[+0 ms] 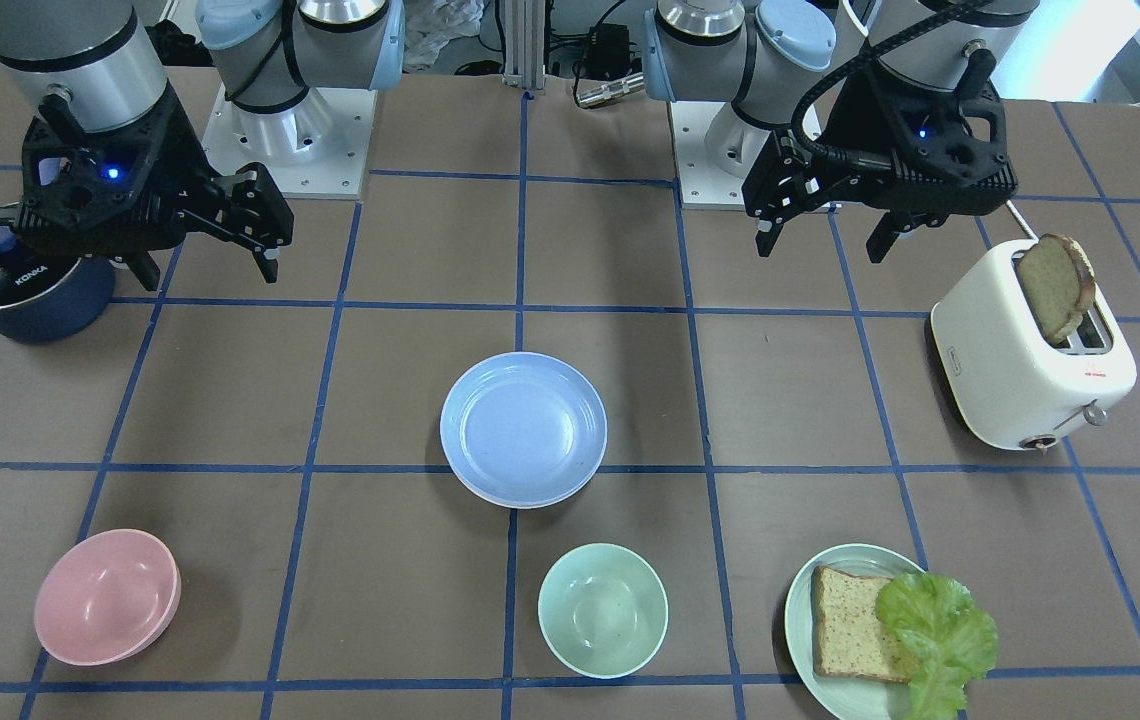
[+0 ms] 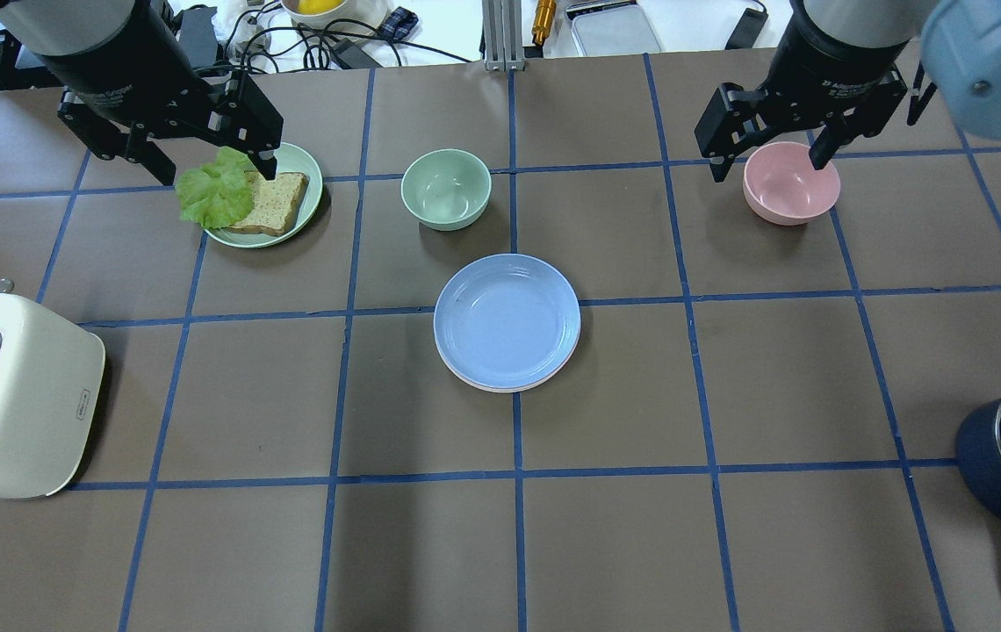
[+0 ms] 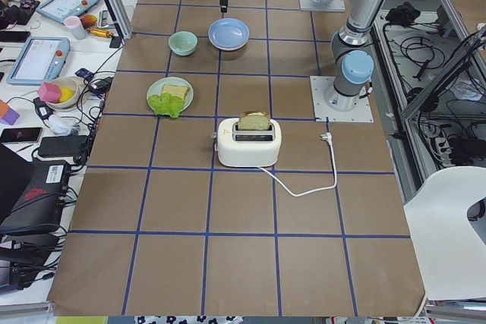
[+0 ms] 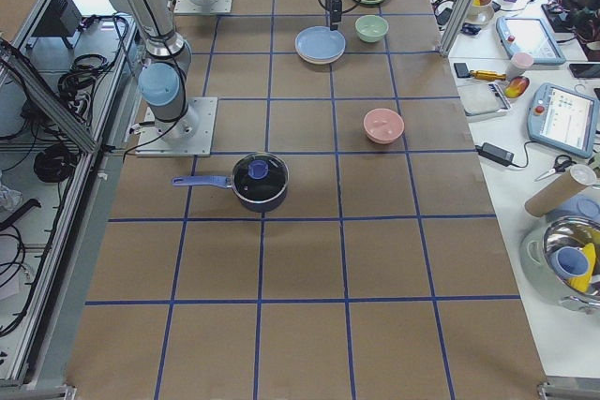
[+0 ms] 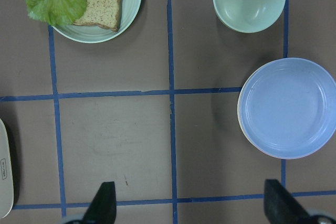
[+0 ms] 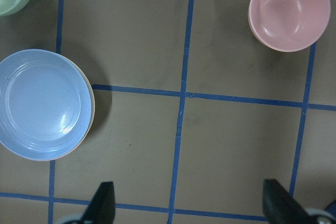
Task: Stack three plates with pink and blue
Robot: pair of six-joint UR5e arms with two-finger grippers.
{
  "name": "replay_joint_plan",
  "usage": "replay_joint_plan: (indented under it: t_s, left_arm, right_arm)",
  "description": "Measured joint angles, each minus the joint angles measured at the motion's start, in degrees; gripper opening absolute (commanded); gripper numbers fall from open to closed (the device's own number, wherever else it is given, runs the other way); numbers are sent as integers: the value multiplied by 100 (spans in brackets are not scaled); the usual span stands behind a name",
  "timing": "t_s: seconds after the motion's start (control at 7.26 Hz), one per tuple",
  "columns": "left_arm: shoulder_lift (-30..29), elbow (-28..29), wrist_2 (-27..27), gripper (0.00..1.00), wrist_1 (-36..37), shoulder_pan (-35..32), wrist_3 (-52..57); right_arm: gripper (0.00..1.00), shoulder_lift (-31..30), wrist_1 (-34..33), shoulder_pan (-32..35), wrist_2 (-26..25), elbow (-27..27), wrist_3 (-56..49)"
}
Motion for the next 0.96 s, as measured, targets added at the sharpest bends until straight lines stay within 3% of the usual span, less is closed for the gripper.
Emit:
replay_joint_plan:
  t_s: [0.41,0.96]
  left_arm:
    - [-3,9,-3,100,3,4,-1]
    - [-3,14,-9,100,-3,-4,-1]
  right_arm:
    - [100,-92,443,26,155,-19,66]
    - [100,-103,535,35,163,-40,91]
